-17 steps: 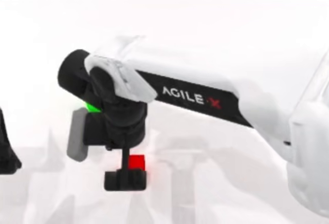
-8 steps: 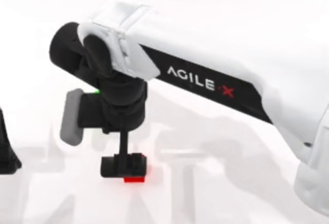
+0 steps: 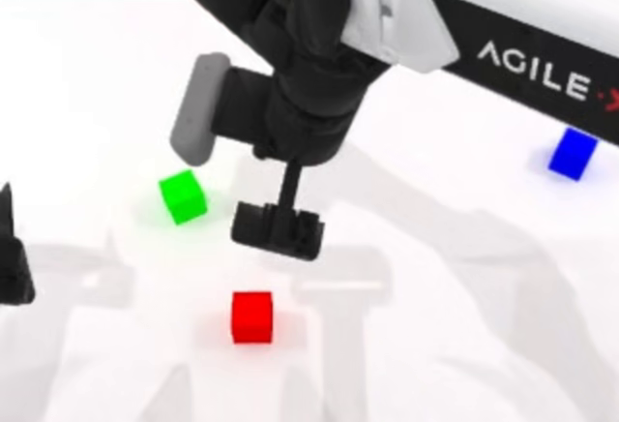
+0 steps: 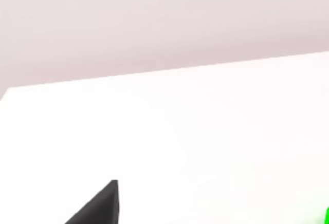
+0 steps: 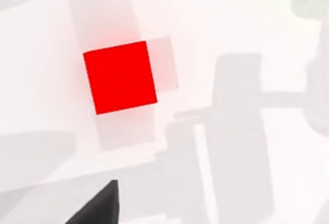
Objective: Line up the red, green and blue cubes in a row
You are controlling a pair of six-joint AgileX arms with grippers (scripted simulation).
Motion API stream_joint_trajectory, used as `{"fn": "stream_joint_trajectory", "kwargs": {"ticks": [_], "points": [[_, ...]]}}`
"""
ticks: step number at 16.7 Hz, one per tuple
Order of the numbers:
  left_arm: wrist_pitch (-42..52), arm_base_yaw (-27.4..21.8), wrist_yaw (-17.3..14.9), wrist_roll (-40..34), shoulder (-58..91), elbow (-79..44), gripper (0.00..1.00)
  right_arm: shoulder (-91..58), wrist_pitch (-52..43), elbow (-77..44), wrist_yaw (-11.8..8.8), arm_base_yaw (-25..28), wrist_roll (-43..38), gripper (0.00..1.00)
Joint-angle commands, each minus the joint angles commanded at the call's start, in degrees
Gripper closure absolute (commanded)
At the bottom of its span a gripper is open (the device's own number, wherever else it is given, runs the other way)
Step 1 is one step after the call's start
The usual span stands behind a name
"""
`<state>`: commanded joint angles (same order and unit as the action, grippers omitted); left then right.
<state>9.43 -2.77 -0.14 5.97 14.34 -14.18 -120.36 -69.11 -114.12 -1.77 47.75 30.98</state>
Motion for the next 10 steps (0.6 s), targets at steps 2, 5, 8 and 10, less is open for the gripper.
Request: {"fn": "stream_joint_trajectory", "kwargs": {"ticks": [2, 5, 8, 10], "points": [[5.41, -1.44, 0.02, 3.37, 9.27, -8.26, 0.0, 9.94, 6.0, 8.44, -0.59, -4.26, -2.5, 0.0], [14.5, -3.8, 0.09, 8.96, 26.17, -21.77, 0.0, 28.25, 16.43, 24.09, -1.41, -11.9, -7.26, 0.0], [24.35, -6.35, 0.15, 14.93, 45.34, -35.82, 0.0, 48.93, 27.47, 42.22, -1.91, -20.09, -12.61, 0.0], [31.16, -8.12, 0.2, 19.01, 58.54, -45.3, 0.0, 62.39, 34.63, 55.04, -1.94, -25.33, -16.11, 0.0]]}}
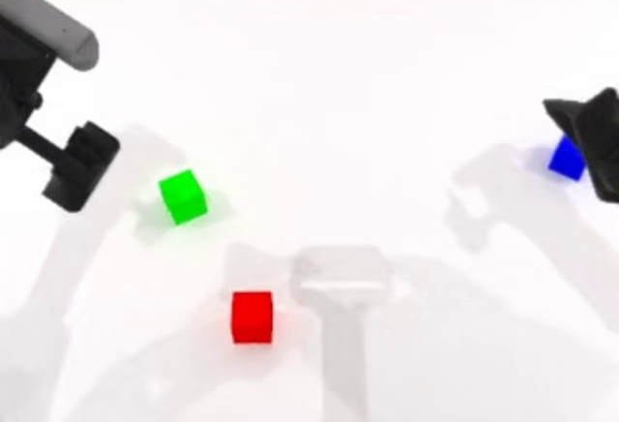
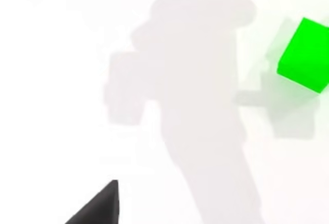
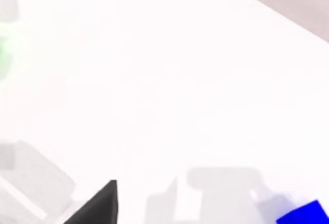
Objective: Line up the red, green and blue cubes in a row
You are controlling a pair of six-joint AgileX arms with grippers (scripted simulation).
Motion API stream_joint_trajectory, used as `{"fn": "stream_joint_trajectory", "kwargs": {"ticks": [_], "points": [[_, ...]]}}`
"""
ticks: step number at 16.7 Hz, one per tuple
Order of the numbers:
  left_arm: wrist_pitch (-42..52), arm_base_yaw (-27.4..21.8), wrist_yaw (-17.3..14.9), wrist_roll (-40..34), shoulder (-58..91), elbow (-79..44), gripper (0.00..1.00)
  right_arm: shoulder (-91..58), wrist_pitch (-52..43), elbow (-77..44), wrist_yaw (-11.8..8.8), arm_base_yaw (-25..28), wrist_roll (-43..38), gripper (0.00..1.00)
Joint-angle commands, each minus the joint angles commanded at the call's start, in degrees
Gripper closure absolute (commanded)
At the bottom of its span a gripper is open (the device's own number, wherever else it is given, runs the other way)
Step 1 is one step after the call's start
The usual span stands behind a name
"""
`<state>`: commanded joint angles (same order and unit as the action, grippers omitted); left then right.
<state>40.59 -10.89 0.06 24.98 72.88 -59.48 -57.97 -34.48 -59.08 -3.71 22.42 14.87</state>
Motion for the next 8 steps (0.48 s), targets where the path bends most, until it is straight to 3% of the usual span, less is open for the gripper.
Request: {"fn": "stream_joint_trajectory", "kwargs": {"ticks": [8], "points": [[21.29, -5.75, -0.05, 13.03, 38.41, -30.79, 0.0, 42.64, 24.87, 44.42, 2.1, -16.45, -11.1, 0.0]]}}
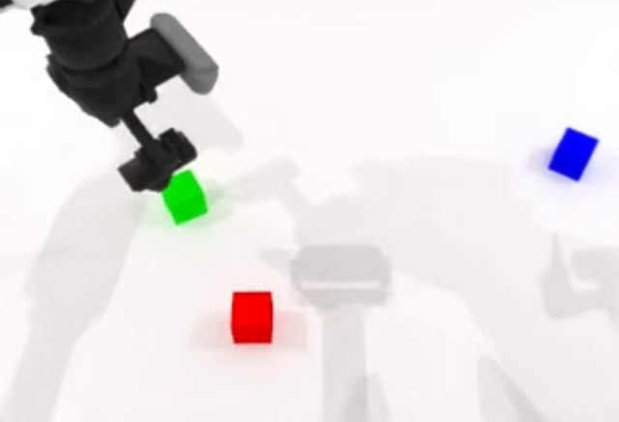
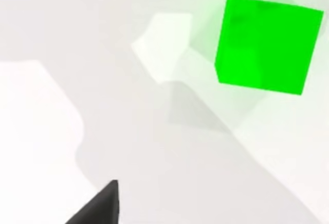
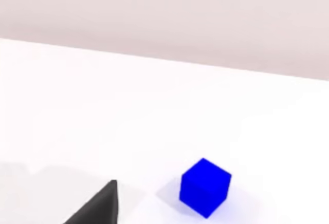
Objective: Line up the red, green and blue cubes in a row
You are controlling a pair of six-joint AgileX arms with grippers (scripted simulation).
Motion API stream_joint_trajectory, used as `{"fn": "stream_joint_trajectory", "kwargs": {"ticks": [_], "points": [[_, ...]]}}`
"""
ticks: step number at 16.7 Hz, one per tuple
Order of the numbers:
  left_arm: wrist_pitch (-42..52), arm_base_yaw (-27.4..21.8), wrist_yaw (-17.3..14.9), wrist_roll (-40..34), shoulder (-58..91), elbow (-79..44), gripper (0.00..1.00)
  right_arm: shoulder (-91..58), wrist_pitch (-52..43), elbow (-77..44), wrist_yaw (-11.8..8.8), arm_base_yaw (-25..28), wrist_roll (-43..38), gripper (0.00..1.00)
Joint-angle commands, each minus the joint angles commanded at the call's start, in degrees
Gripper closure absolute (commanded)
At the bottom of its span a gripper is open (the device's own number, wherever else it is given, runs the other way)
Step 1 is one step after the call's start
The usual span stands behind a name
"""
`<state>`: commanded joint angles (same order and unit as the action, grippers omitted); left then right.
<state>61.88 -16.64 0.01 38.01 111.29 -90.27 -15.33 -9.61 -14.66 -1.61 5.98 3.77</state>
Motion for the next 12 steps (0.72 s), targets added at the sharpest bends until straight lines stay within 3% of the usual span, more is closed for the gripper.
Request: {"fn": "stream_joint_trajectory", "kwargs": {"ticks": [5, 12], "points": [[6.15, -1.88, -0.14, 4.26, 11.54, -11.26, 0.0, 13.9, 8.65, 13.31, 1.43, -4.88, -3.39, 0.0], [6.59, -1.84, -0.15, 4.77, 13.06, -12.48, 0.0, 15.33, 9.61, 14.66, 1.61, -5.4, -3.77, 0.0]]}}
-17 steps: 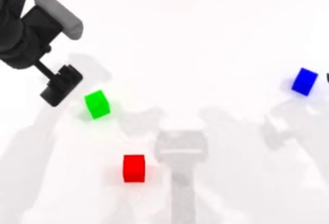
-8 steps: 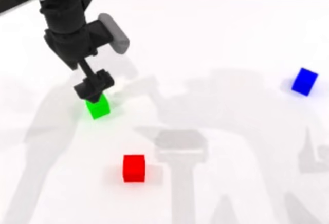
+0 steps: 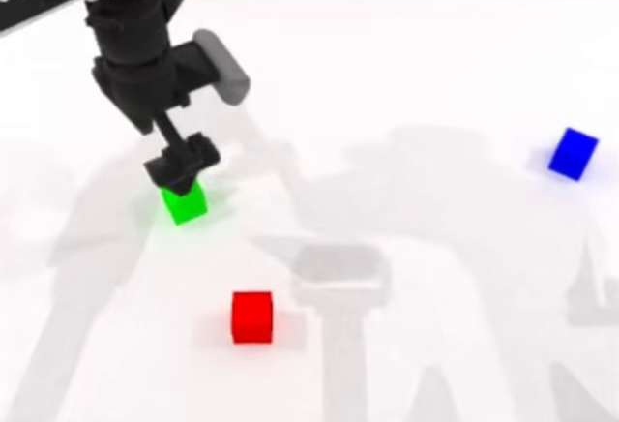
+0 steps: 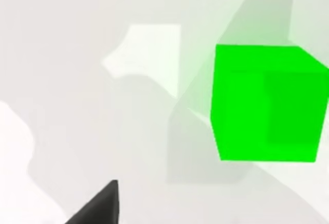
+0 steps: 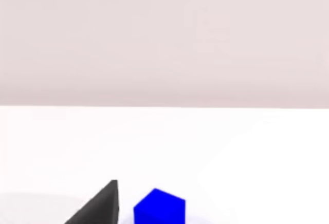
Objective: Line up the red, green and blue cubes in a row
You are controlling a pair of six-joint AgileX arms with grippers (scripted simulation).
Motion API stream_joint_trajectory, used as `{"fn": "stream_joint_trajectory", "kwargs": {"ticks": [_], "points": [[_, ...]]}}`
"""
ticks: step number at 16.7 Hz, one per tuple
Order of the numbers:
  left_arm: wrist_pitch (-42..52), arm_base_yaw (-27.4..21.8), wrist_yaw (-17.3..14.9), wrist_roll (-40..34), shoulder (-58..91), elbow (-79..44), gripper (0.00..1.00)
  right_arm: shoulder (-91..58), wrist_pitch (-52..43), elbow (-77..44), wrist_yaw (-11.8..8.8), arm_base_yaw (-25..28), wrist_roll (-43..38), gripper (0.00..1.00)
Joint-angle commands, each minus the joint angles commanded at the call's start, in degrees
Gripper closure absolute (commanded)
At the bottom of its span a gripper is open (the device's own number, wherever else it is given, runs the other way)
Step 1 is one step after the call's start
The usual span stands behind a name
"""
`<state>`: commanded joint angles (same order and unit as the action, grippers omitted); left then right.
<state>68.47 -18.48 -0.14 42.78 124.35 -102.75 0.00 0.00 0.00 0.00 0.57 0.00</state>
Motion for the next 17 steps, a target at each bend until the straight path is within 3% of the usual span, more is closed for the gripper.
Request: {"fn": "stream_joint_trajectory", "kwargs": {"ticks": [8, 13, 17], "points": [[-14.35, -0.15, -0.06, 0.1, 4.35, 9.72, 0.0, 0.0, 0.0, 0.0, 0.0, 0.0, 0.0, 0.0], [-15.44, -0.16, -0.06, 0.12, 4.78, 10.59, 0.0, 0.0, 0.0, 0.0, 0.0, 0.0, 0.0, 0.0], [-15.44, -0.16, -0.06, 0.12, 4.78, 10.59, 0.3, 0.0, 0.0, 0.0, 0.0, 0.0, 0.0, 0.0]]}}
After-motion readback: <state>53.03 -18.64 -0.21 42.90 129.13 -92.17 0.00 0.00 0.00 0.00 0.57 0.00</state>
